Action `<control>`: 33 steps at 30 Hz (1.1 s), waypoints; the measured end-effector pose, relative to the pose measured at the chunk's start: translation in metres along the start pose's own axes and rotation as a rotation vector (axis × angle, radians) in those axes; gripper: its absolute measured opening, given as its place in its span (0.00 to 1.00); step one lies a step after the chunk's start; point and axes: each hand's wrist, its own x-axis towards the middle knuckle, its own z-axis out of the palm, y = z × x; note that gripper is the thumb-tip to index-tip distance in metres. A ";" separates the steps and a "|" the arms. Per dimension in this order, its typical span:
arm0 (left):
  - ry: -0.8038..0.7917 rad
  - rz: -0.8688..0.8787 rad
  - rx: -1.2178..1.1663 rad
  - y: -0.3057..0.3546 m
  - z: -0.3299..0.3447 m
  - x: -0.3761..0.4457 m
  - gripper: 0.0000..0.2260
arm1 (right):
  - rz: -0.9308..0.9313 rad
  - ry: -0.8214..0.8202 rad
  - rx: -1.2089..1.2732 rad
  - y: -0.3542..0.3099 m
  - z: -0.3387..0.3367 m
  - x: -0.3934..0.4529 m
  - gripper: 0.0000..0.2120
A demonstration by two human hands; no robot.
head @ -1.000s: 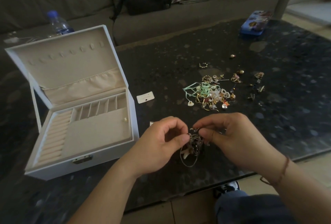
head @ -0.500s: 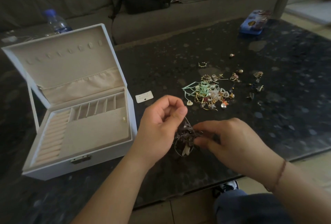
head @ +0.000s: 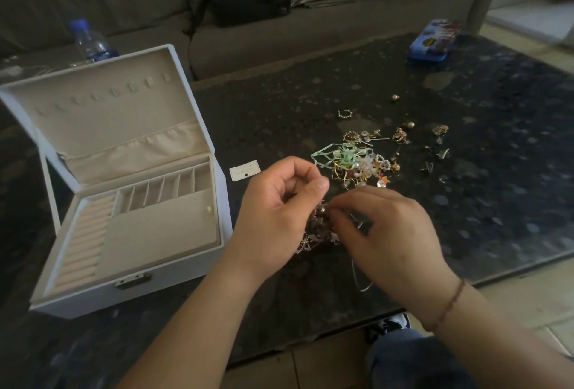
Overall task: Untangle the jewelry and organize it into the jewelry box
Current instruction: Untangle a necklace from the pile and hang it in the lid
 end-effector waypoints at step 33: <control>-0.129 0.115 0.839 -0.050 0.024 -0.012 0.08 | 0.550 0.313 0.993 0.014 -0.039 0.020 0.08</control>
